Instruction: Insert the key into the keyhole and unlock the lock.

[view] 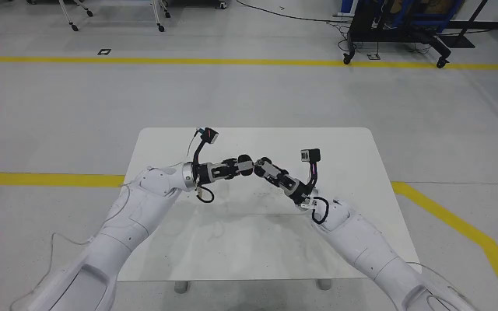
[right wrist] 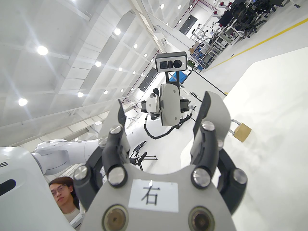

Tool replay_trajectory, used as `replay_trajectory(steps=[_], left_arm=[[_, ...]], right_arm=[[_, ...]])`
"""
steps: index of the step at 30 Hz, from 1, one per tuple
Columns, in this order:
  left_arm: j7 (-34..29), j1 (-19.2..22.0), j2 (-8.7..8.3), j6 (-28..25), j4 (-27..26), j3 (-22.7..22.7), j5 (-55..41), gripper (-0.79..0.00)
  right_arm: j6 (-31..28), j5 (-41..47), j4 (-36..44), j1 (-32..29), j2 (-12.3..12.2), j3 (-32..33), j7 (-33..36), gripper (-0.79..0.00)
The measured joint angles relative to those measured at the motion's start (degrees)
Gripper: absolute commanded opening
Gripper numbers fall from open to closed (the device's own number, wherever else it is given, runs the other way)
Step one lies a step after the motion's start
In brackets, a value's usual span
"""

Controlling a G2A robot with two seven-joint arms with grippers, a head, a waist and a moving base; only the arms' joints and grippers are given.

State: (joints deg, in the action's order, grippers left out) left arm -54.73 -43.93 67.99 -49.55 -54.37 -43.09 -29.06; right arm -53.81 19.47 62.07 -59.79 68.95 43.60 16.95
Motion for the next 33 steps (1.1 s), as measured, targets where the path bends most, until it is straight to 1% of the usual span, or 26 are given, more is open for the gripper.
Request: replay_trajectory(steps=[5, 9, 12, 13, 15, 16, 17, 19, 22, 23, 25, 26, 27, 28, 29, 31, 32, 33], left_arm=[[0.55, -1.07, -0.88, -0.56, -1.72, -1.47, -0.97, -0.785], [-0.02, -2.47, -2.16, 0.00, -3.87, -2.73, -2.33, -0.785], [-1.74, -2.94, -3.13, 1.70, -5.55, -2.99, -1.96, -0.785], [-2.59, -2.92, -3.46, 2.55, -6.01, -2.93, -1.49, -0.785], [-3.87, -2.70, -3.82, 3.83, -6.35, -2.74, -0.87, -0.785], [-4.63, -2.43, -3.97, 4.59, -6.63, -2.51, -0.40, -0.785], [-5.09, -2.24, -4.07, 5.06, -6.85, -2.27, 0.08, -0.785], [-5.82, -1.81, -4.23, 5.81, -7.55, -1.51, 1.47, -0.785], [-6.21, -1.21, -4.41, 6.20, -8.32, -0.09, 4.28, -0.785], [-6.25, -1.05, -4.43, 6.24, -8.44, 0.37, 5.01, -0.785], [-6.20, -0.66, -4.47, 6.20, -8.45, 1.22, 5.67, -0.785], [-6.14, -0.50, -4.49, 6.13, -8.34, 1.49, 5.73, -0.785], [-6.07, -0.34, -4.52, 6.06, -8.27, 1.76, 5.79, -0.785], [-6.00, -0.15, -4.55, 6.00, -8.25, 2.16, 6.00, -0.785], [-5.95, 0.00, -4.59, 5.94, -8.26, 2.50, 6.39, -0.785], [-5.68, 0.28, -4.66, 5.67, -8.32, 3.33, 7.37, -0.785], [-5.59, 0.39, -4.68, 5.58, -8.28, 3.64, 7.56, -0.785], [-5.51, 0.51, -4.71, 5.50, -8.21, 3.91, 7.60, -0.785]], right_arm=[[0.00, 0.00, 0.00, 0.00, 0.00, 0.00, 0.00, 0.000], [0.05, -1.36, 0.14, 0.17, -0.19, 0.91, -0.73, 0.000], [0.36, -12.05, 0.85, 0.10, -1.38, 5.26, -4.18, 0.000], [1.16, -17.91, 1.95, -0.50, -2.01, 7.25, -5.34, 0.000], [3.35, -26.33, 4.31, -1.89, -3.06, 10.53, -7.32, 0.000], [5.07, -31.90, 6.46, -3.24, -3.77, 12.54, -7.93, 0.000], [6.16, -35.57, 8.28, -4.43, -4.27, 13.88, -7.85, 0.000], [7.82, -41.13, 12.42, -7.43, -5.31, 16.53, -6.51, 0.000], [9.68, -42.64, 16.77, -10.49, -6.30, 18.98, -2.86, 0.000], [10.08, -42.14, 17.60, -11.02, -6.49, 19.32, -1.41, -0.022], [10.40, -40.10, 18.82, -11.63, -6.78, 19.35, 2.47, -0.160], [10.27, -38.90, 19.07, -11.67, -6.85, 19.18, 4.19, -0.206], [10.17, -37.67, 19.21, -11.61, -6.91, 19.02, 5.79, -0.308], [10.18, -36.16, 19.29, -11.45, -6.96, 18.78, 7.69, -0.366], [10.37, -35.21, 19.30, -11.29, -6.98, 18.55, 8.93, -0.400], [11.34, -33.96, 19.16, -10.67, -6.92, 17.94, 11.13, -0.425], [11.82, -33.74, 19.04, -10.36, -6.86, 17.68, 11.70, -0.480], [12.18, -33.52, 18.89, -10.08, -6.80, 17.43, 12.08, -0.499]])
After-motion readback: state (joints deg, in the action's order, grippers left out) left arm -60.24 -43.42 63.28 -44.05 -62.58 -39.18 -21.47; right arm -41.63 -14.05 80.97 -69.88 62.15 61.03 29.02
